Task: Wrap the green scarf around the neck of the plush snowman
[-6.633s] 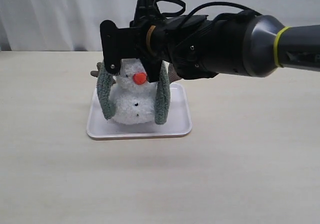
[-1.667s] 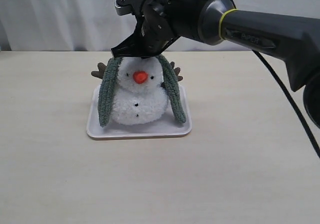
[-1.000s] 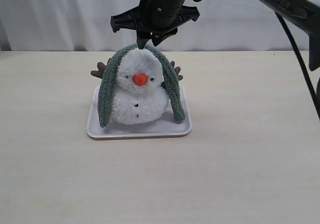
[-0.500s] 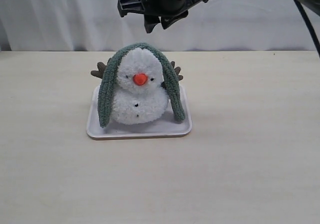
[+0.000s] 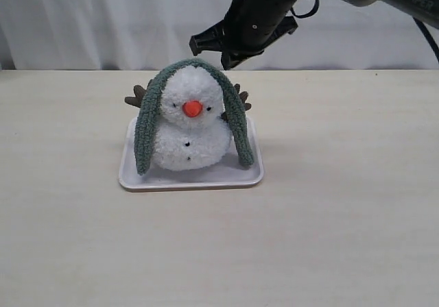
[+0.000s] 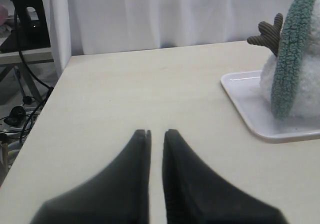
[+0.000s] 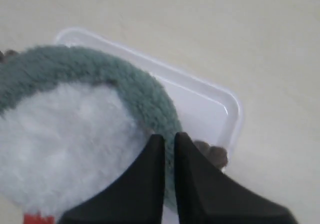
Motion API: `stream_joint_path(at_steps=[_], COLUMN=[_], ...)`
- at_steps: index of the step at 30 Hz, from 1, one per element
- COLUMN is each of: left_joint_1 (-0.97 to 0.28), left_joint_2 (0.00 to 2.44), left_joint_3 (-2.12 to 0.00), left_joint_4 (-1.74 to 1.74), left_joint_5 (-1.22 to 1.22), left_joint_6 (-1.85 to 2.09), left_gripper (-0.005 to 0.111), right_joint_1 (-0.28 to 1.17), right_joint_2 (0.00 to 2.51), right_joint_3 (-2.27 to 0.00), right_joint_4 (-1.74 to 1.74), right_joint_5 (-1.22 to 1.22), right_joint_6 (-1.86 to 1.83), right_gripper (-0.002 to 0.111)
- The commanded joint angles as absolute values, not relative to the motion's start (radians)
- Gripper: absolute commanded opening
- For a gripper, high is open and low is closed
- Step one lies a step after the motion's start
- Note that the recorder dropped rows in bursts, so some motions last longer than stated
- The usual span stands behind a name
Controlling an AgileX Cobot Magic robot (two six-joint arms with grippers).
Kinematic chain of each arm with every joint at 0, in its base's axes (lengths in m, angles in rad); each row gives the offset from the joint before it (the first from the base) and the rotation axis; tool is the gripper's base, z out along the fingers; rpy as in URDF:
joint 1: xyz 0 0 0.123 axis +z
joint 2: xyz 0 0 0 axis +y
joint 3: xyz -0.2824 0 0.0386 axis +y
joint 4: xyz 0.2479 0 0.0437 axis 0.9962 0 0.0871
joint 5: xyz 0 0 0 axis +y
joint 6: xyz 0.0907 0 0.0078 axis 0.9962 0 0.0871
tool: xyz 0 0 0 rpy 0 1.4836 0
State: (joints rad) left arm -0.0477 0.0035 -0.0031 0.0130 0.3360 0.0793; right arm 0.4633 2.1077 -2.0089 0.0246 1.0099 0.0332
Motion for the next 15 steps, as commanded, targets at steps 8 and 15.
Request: stream_joint_path(at_steps=[8,15], left_joint_1=[-0.045,-0.045], left_joint_2=[0.0,0.0], left_joint_3=[0.0,0.0], left_joint_4=[0.013,0.013], left_joint_5=[0.323,0.323], left_joint_6=[0.08,0.08], left_gripper=[0.01,0.01], right_joint_1=[0.457,0.455], right_joint_2=[2.184,2.233], right_joint_3=[-2.004,-2.004], right_joint_4=[0.157,0.165], right_joint_5=[0.891,0.84], right_joint_6=[-0.152,-0.179], right_gripper=[0.004,0.004])
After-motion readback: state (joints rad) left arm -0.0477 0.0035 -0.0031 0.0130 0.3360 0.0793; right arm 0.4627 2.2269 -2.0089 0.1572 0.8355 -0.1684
